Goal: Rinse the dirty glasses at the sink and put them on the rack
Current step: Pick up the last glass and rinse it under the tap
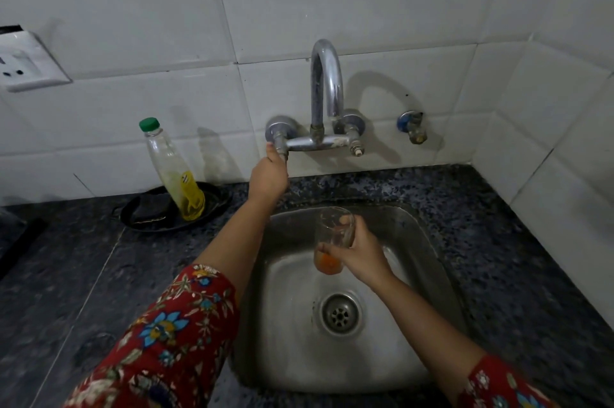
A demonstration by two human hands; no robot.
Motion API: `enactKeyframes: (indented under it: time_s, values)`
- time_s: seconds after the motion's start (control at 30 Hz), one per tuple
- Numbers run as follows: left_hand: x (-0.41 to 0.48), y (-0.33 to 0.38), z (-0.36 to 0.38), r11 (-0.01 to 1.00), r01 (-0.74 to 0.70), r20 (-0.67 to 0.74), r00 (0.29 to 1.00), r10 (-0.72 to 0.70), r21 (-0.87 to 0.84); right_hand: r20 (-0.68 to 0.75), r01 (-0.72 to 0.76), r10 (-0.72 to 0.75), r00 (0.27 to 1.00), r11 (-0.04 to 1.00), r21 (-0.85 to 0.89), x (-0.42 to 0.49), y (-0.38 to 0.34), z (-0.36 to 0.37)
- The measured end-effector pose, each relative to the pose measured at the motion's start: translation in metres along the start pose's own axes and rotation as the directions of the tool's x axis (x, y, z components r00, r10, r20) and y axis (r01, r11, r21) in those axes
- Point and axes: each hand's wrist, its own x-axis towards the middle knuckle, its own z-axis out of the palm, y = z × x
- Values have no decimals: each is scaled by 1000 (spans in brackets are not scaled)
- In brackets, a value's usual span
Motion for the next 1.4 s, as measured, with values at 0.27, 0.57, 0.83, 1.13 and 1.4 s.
enactKeyframes:
  time_s: [0.27,0.57,0.83,1.13,1.4]
  values:
    - [-2,-2,-3,992,45,52,998,-39,-119,48,-7,4,999,997,73,0,-2,-3]
    - [-8,-19,-5,974,66,196,980,-23,-215,108,38,-45,993,997,63,-3,-2,-6]
    - [-73,-132,22,958,-212,647,706,288,-195,252,207,-228,941,973,106,-17,4,-13]
    - [-57,-139,36,948,-252,528,788,316,-192,702,866,-531,474,135,-482,-1,6,-40]
    - [-75,-127,47,937,-275,382,859,341,-216,719,710,21,694,145,-689,11,-21,2]
